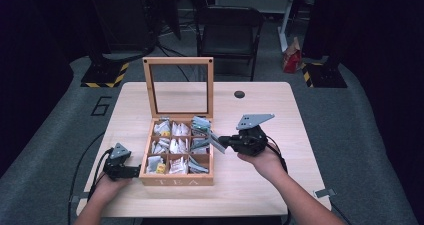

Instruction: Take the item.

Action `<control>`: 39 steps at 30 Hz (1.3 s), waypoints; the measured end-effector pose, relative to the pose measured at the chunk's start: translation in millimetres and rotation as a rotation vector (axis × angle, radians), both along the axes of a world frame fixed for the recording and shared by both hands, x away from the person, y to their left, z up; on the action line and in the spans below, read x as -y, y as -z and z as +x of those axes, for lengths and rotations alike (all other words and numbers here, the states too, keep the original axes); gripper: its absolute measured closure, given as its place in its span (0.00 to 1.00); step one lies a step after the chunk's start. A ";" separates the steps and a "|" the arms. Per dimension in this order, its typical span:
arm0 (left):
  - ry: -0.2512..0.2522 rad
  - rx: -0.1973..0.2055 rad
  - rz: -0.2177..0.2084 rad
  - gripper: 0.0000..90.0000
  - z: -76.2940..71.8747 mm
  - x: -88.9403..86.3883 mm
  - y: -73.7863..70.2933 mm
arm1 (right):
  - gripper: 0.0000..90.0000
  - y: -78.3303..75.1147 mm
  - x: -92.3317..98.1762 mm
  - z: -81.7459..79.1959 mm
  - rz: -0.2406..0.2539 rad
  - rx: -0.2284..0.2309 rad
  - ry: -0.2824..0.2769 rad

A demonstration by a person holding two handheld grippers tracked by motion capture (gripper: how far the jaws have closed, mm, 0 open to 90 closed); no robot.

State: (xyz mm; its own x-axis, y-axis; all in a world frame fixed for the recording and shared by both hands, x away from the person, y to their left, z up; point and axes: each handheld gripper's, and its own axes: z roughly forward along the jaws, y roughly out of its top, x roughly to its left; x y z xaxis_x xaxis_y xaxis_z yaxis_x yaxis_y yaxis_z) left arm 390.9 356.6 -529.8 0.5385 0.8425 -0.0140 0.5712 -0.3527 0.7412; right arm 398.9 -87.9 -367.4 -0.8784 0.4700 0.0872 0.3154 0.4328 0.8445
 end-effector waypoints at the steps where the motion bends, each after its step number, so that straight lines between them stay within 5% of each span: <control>1: -0.001 0.000 -0.001 0.17 0.0 0.1 0.1 | 1.00 -0.5 2.8 0.4 0.001 -0.001 0.010; 21: -0.001 0.000 -0.001 0.17 0.0 0.1 0.1 | 1.00 -5.0 41.1 5.8 -0.006 0.021 0.107; 39: -0.001 0.000 -0.001 0.17 0.0 0.0 0.0 | 1.00 5.5 76.8 7.2 -0.023 0.022 0.197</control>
